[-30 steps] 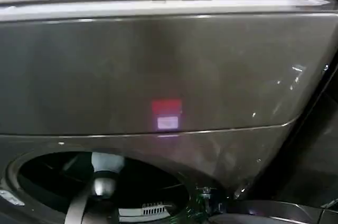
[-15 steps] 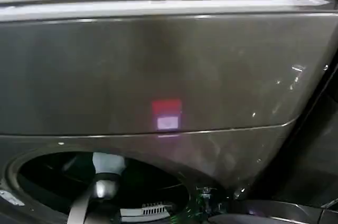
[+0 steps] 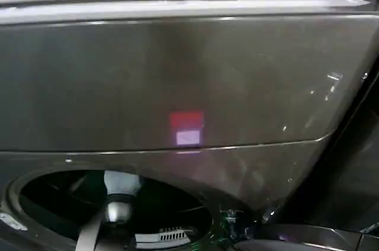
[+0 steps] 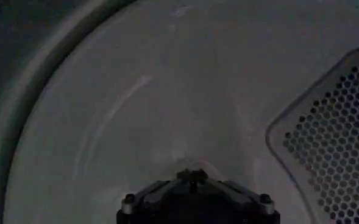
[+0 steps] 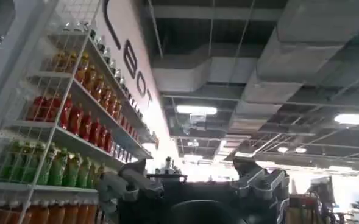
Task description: Grasp the clothes from the dryer.
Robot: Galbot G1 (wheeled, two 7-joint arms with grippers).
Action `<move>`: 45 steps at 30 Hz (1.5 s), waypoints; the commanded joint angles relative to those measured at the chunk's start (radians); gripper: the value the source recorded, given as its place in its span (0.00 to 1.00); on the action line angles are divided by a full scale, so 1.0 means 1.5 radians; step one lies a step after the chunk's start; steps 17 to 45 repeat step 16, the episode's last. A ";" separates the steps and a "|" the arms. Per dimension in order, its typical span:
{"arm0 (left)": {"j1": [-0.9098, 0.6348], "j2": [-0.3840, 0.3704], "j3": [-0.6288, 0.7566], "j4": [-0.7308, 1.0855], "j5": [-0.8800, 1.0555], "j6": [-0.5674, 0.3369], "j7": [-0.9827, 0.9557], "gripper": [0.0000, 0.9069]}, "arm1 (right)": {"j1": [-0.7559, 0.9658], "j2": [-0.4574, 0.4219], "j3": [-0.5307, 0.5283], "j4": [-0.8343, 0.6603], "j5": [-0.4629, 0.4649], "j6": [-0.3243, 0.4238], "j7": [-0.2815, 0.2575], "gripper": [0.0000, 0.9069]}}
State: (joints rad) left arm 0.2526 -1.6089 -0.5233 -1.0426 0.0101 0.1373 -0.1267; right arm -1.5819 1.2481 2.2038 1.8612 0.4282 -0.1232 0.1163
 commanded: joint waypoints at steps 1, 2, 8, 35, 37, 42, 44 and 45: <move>-0.001 -0.001 0.003 0.000 -0.007 0.002 -0.002 0.00 | 0.001 -0.005 0.007 0.007 0.002 -0.034 0.011 1.00; -0.002 -0.001 0.003 0.002 -0.007 0.002 -0.001 0.00 | 0.000 -0.005 0.008 0.007 0.002 -0.034 0.011 1.00; -0.001 -0.001 0.004 0.004 -0.006 0.001 0.001 0.00 | -0.001 -0.007 0.012 0.000 0.003 -0.031 0.015 1.00; 0.000 0.000 0.004 0.003 -0.004 -0.001 0.006 0.00 | 0.001 -0.007 0.011 0.002 0.002 -0.032 0.015 1.00; 0.000 0.000 0.004 0.003 -0.004 -0.001 0.006 0.00 | 0.001 -0.007 0.011 0.002 0.002 -0.032 0.015 1.00; 0.000 0.000 0.004 0.003 -0.004 -0.001 0.006 0.00 | 0.001 -0.007 0.011 0.002 0.002 -0.032 0.015 1.00; 0.000 0.000 0.004 0.003 -0.004 -0.001 0.006 0.00 | 0.001 -0.007 0.011 0.002 0.002 -0.032 0.015 1.00; 0.000 0.000 0.004 0.003 -0.004 -0.001 0.006 0.00 | 0.001 -0.007 0.011 0.002 0.002 -0.032 0.015 1.00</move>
